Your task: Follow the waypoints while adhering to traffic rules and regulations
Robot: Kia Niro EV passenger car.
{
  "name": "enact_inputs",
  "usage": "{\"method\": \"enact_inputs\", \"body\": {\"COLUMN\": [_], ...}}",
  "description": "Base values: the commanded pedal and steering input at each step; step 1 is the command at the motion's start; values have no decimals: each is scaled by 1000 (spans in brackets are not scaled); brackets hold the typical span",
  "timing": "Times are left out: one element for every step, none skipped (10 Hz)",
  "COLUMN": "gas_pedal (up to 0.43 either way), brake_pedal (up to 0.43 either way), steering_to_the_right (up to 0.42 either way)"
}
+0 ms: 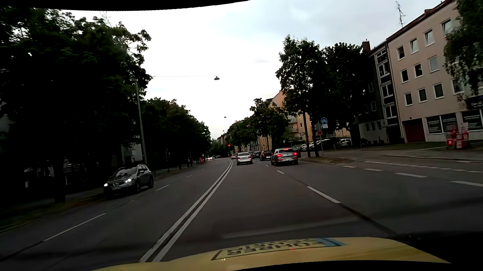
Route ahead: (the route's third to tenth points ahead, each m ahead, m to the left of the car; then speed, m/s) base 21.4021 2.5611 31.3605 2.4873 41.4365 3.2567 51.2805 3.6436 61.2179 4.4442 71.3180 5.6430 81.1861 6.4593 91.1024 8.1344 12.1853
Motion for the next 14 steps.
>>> {"method": "enact_inputs", "body": {"gas_pedal": [67, 67, 67, 67, 67, 67, 67, 59, 8, 0, 0, 0, 0, 0], "brake_pedal": [0, 0, 0, 0, 0, 0, 0, 0, 0, 0, 0, 0, 0, 0], "steering_to_the_right": [-7, -7, -7, -7, -9, -10, -10, -10, -10, -10, -9, -9, -8, -8]}}
